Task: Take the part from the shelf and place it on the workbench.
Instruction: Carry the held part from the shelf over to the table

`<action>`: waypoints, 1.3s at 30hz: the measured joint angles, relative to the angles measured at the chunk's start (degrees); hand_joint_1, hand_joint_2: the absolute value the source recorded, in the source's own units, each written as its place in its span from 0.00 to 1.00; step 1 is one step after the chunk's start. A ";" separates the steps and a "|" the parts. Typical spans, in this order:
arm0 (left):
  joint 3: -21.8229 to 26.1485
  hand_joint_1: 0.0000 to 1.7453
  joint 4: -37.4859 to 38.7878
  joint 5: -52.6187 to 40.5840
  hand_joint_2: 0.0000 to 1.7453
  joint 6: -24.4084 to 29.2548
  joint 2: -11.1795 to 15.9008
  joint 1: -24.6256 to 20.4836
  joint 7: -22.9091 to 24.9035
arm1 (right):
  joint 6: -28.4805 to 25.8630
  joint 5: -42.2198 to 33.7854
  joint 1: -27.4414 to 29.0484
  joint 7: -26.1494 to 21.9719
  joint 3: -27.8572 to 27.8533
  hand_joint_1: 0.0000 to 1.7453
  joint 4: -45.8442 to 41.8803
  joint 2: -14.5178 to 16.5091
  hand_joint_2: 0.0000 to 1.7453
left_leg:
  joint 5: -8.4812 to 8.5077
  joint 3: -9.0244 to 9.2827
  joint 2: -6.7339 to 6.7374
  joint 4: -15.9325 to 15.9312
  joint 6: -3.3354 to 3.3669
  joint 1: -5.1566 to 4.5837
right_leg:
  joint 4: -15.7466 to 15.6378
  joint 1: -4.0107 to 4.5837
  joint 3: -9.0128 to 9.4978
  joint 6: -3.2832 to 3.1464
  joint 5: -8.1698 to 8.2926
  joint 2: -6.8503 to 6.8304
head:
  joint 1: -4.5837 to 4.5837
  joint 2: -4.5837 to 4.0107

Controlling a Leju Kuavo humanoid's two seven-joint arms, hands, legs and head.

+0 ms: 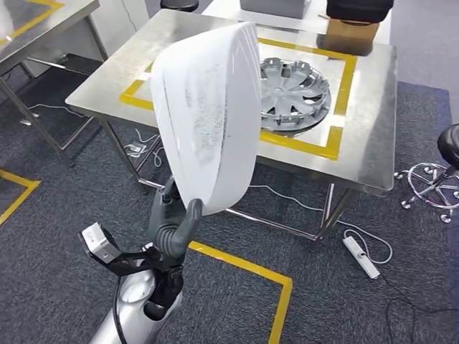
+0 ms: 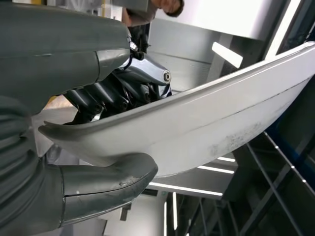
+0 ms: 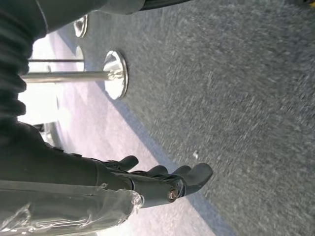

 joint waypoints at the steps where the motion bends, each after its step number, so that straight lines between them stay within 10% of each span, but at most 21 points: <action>1: 0.01 1.00 0.00 0.00 1.00 0.00 0.05 0.08 0.00 | 0.00 0.00 -0.05 0.00 0.00 0.00 0.00 0.00 1.00 | -1.46 -1.95 -0.54 3.72 -0.10 0.01 | 0.00 -0.03 -0.06 -0.09 0.02 0.64 | -0.07 0.00; 3: 0.02 1.00 0.00 0.00 1.00 0.00 0.09 0.23 0.00 | 0.00 -0.01 0.01 0.03 0.00 0.00 0.00 0.00 1.00 | -1.65 -4.03 -0.85 7.14 -0.11 0.02 | 0.00 -0.06 -0.11 -0.11 0.06 2.06 | -0.09 0.00; 7: 0.04 1.00 -0.01 0.01 1.00 0.00 0.09 0.25 0.00 | 0.03 -0.01 0.01 0.11 0.00 0.00 0.00 0.00 1.00 | 4.84 1.30 -3.88 -4.32 0.21 0.53 | 0.21 -0.18 -0.36 0.56 0.28 5.09 | -0.17 0.00; 11: 0.05 1.00 -0.01 0.01 1.00 0.00 0.01 0.34 0.00 | 0.22 0.01 0.32 0.12 -0.01 0.00 0.00 -0.01 1.00 | 5.37 2.98 -4.60 -8.18 1.38 0.66 | -0.09 -0.37 -1.29 1.95 0.74 7.01 | -0.30 0.00; 15: 0.18 1.00 -0.02 0.06 1.00 0.00 -0.07 0.35 0.00 | 0.26 -0.02 0.52 0.13 -0.01 0.00 0.00 0.00 1.00 | 5.50 3.13 -1.99 -8.43 2.68 0.62 | 7.39 -0.08 -4.91 2.73 -3.73 1.13 | 0.25 0.00; 18: 0.32 1.00 -0.02 0.07 1.00 0.00 -0.04 0.46 0.00 | 0.29 -0.03 0.33 0.12 -0.01 0.00 0.00 0.00 1.00 | 5.36 3.17 0.25 -8.40 2.87 0.41 | 16.42 -0.08 -8.95 2.96 -7.28 -0.36 | 0.32 0.00; 24: 0.35 1.00 -0.02 0.03 1.00 0.00 -0.03 0.48 0.00 | 0.31 -0.08 0.08 0.13 -0.02 0.00 0.00 0.03 1.00 | 4.63 4.04 3.45 -8.28 1.77 -0.23 | 0.78 0.35 0.07 1.87 -0.67 -4.90 | 0.26 0.00; 27: 0.33 1.00 -0.04 0.02 1.00 -0.01 -0.04 0.44 0.00 | 0.30 -0.11 -0.01 0.15 -0.02 0.00 0.00 0.04 1.00 | 4.42 4.33 4.44 -8.39 0.83 -0.15 | 0.51 0.42 -0.29 0.84 -0.44 -3.14 | 0.18 0.00; 29: 0.31 1.00 -0.08 0.02 1.00 -0.02 -0.02 0.41 0.00 | 0.29 -0.13 -0.01 0.22 -0.02 0.00 0.00 0.04 1.00 | 2.74 3.61 2.54 -6.35 0.16 0.06 | 0.29 0.10 -0.26 0.24 -0.16 -1.75 | 0.06 0.00; 33: 0.36 1.00 -0.07 0.02 1.00 -0.02 0.08 0.47 0.00 | 0.28 -0.11 -0.05 0.32 -0.02 0.00 0.00 0.07 1.00 | -2.81 -3.16 -0.86 6.71 -0.21 0.13 | 0.25 -0.13 -0.45 -0.18 0.04 1.16 | -0.32 0.00; 35: 0.37 1.00 -0.07 0.02 1.00 -0.02 0.09 0.50 0.00 | 0.28 -0.11 0.07 0.37 -0.03 0.00 0.00 0.07 1.00 | -0.77 -3.55 -1.05 6.34 -0.05 0.17 | 0.26 -0.18 -0.43 -0.13 0.09 2.76 | -0.31 0.00; 39: 0.38 1.00 -0.07 0.02 1.00 -0.03 0.06 0.50 0.00 | 0.27 -0.11 -0.02 0.42 -0.03 0.00 0.00 0.09 1.00 | 5.43 2.17 -5.34 -6.54 0.44 0.80 | 0.44 -0.27 -0.83 0.79 0.27 5.62 | -0.37 0.00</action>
